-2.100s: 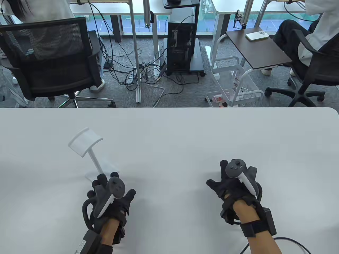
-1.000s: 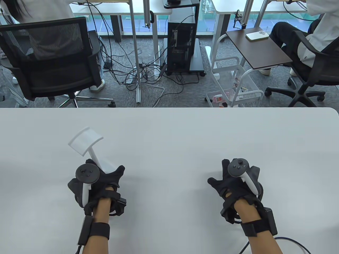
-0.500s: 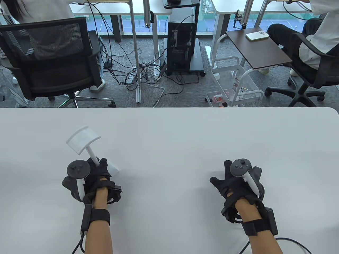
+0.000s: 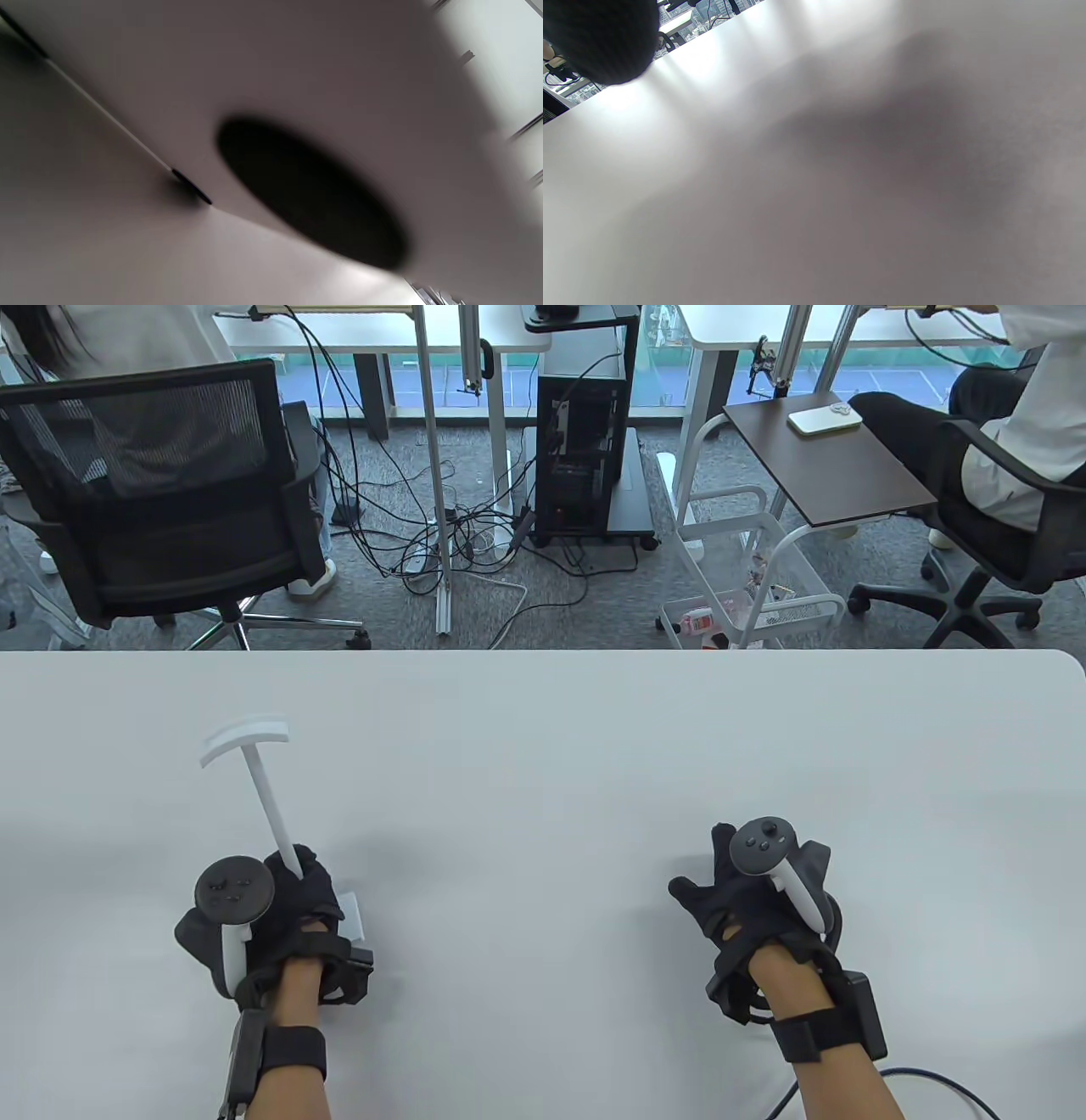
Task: Separate headphone stand from headphone stand base
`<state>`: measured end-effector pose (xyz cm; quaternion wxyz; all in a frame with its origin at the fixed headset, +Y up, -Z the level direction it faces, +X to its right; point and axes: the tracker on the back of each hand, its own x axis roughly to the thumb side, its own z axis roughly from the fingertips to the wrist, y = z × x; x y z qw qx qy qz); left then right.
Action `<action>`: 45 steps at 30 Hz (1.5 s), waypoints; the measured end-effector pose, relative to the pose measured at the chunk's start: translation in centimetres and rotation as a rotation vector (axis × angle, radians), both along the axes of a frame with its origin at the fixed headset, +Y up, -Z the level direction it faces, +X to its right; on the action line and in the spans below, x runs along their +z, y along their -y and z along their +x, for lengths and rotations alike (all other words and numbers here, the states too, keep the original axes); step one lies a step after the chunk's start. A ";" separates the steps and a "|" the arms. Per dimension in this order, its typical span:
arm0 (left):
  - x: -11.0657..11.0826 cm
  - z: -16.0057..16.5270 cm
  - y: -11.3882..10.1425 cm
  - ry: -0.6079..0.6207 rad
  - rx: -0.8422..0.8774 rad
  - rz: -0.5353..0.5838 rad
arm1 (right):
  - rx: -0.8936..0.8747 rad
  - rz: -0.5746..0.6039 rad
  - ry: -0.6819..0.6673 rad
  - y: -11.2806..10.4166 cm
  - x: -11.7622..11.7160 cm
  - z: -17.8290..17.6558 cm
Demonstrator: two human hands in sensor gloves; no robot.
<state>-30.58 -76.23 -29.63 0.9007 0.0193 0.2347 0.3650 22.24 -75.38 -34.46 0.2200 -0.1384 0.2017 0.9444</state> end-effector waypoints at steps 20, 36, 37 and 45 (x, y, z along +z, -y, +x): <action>3.4 8.0 -3.6 0.213 0.312 0.138 | 0.021 -0.025 -0.042 0.6 0.0 -1.0; 2.4 12.9 -1.5 0.167 1.007 0.365 | -0.311 0.129 -0.176 -2.2 1.5 -5.9; 2.4 12.9 -1.2 0.169 1.029 0.356 | -0.344 0.130 -0.208 -2.4 1.8 -6.7; 3.1 13.7 -0.2 0.167 1.144 0.420 | -0.668 0.045 -0.372 -2.9 3.5 -11.3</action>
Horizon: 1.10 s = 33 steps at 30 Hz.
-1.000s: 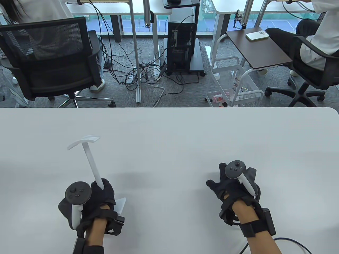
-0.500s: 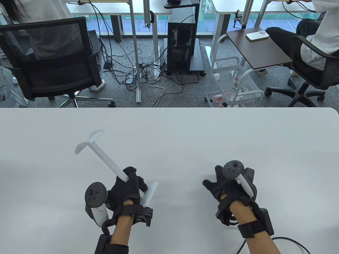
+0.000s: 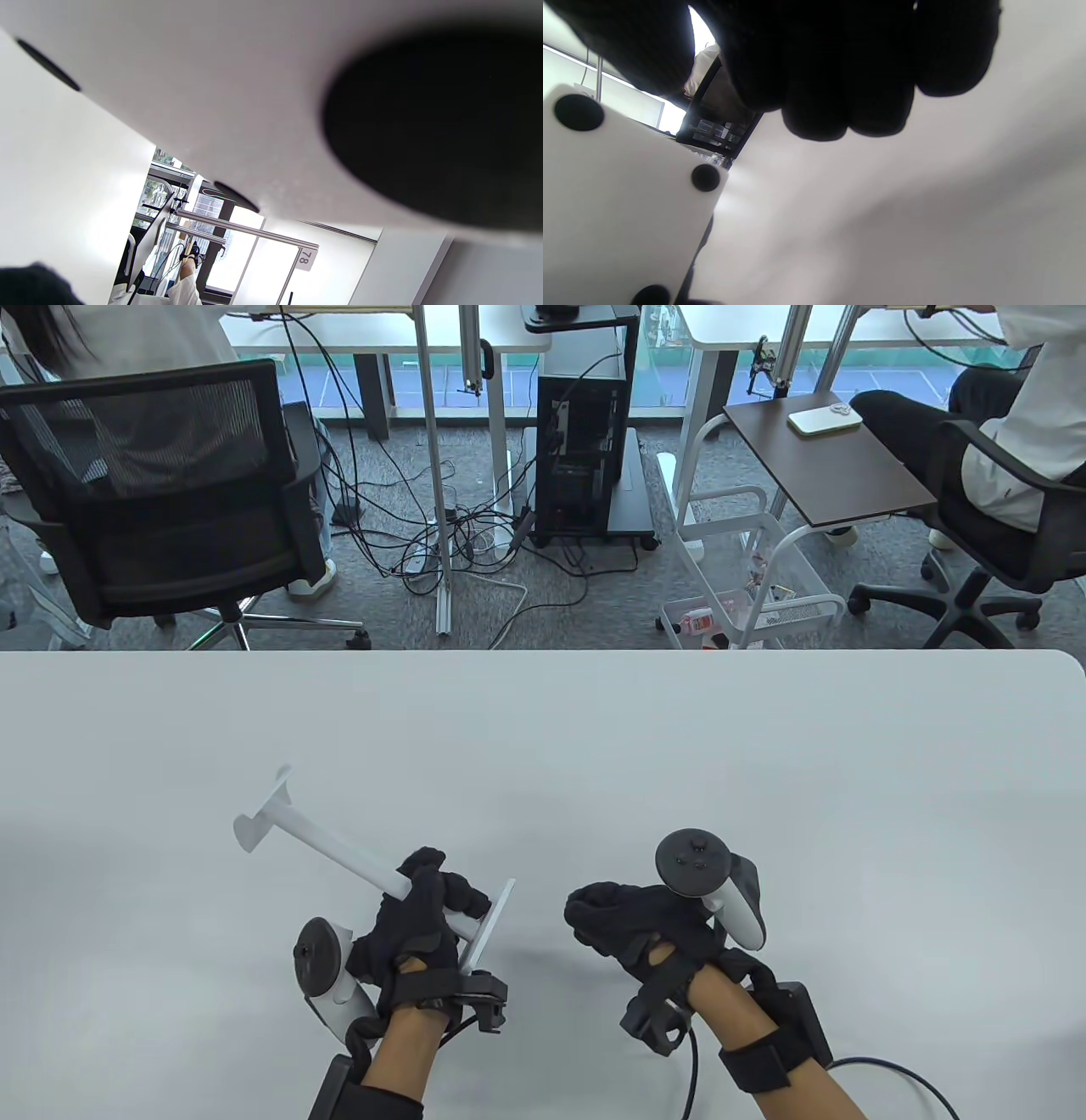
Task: Separate headphone stand from headphone stand base
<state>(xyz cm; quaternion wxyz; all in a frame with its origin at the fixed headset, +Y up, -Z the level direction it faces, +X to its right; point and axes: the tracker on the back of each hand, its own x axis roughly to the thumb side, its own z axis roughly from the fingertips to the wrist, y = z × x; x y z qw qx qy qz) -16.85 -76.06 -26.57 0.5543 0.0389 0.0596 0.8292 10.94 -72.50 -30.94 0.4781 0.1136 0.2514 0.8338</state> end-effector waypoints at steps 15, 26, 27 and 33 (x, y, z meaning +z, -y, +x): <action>0.0 3.1 0.8 0.205 0.078 -0.028 | -0.322 -0.133 0.036 0.3 0.6 -0.7; 0.1 3.8 1.5 0.313 0.012 -0.144 | -0.307 -0.111 0.070 -0.7 0.6 0.5; 0.2 3.8 1.6 0.306 0.013 -0.152 | -0.278 -0.091 0.058 -1.0 0.7 0.4; 0.3 4.0 1.7 0.308 0.000 -0.175 | -0.028 0.046 0.033 -2.5 1.7 -0.8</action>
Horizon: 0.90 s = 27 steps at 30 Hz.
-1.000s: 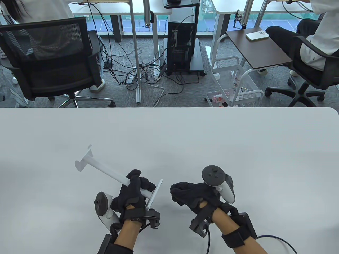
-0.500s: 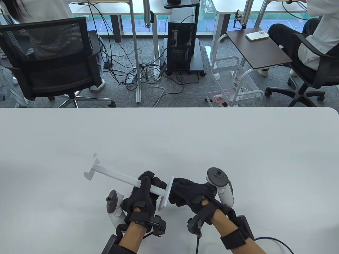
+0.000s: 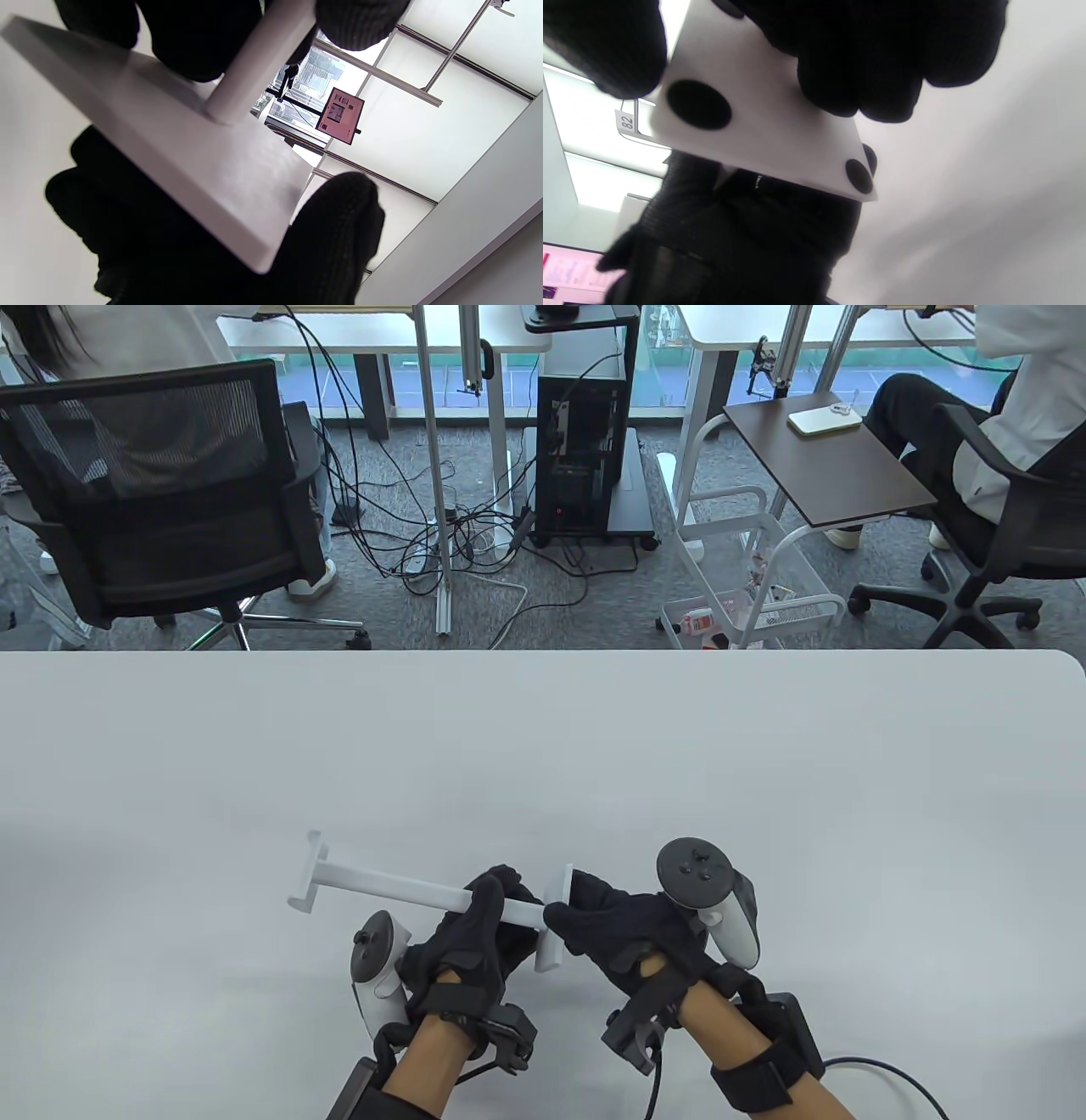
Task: Separate headphone stand from headphone stand base
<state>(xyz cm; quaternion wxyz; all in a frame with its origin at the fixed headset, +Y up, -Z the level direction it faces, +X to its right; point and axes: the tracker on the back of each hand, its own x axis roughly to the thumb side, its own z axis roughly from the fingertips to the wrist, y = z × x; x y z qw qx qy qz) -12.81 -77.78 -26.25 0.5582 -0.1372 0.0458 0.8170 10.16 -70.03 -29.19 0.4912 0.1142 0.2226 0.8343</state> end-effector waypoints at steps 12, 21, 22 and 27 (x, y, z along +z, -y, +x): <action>0.1 0.4 0.0 0.028 0.004 0.016 | 0.136 0.019 0.064 -0.5 0.2 0.1; 0.1 0.4 0.3 0.018 0.050 0.012 | 0.179 0.036 0.084 -0.4 0.1 0.1; 0.1 0.4 0.3 0.019 0.058 0.012 | 0.178 0.037 0.086 -0.4 0.1 0.1; 0.1 0.6 0.5 0.031 0.093 -0.005 | 0.216 0.069 0.111 -0.7 0.4 0.0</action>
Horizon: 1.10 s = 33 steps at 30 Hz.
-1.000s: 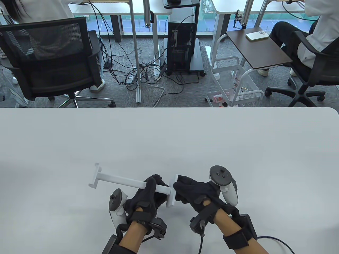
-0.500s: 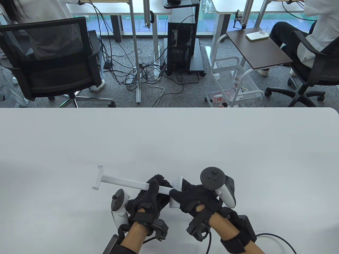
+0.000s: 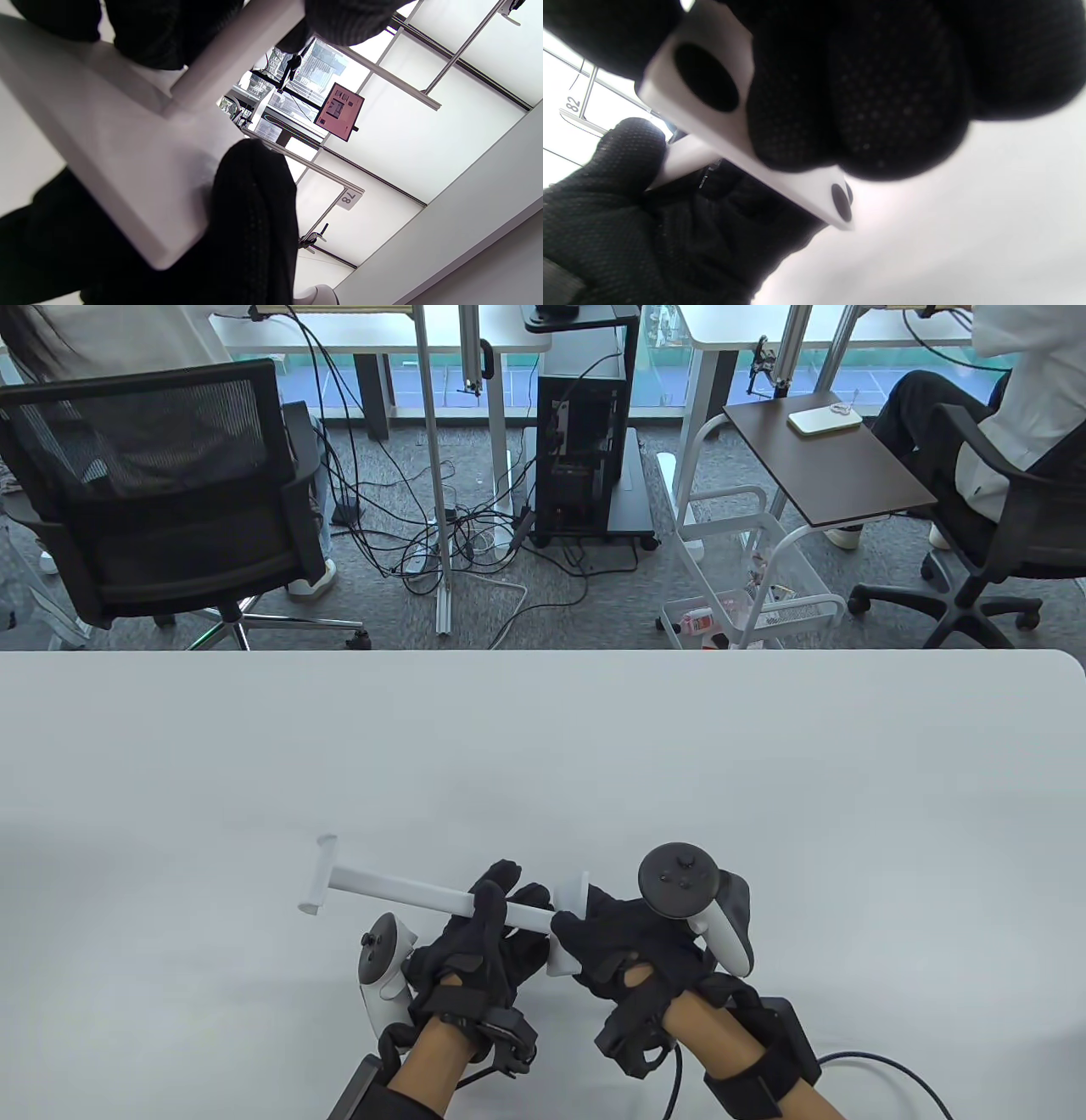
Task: Separate headphone stand from headphone stand base
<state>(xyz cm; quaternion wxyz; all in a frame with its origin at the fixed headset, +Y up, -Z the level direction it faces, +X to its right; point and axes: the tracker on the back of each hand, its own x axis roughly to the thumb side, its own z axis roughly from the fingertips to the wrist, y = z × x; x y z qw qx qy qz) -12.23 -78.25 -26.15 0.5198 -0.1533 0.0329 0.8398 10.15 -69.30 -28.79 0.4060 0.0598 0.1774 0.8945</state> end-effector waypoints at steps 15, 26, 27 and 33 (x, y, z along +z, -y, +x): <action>0.1 -1.0 -0.7 -0.081 0.102 -0.010 | 0.025 0.029 0.089 -0.3 -0.6 1.3; -1.0 -7.2 -5.0 -0.232 -0.813 0.155 | 0.030 0.043 0.127 -0.7 -1.5 3.5; -1.2 -7.8 -5.4 -0.243 -0.913 0.172 | 0.029 0.047 0.129 -0.8 -1.6 3.8; -1.7 -10.5 -5.9 -0.226 -1.298 0.109 | 0.006 0.045 0.196 -1.0 -2.4 6.3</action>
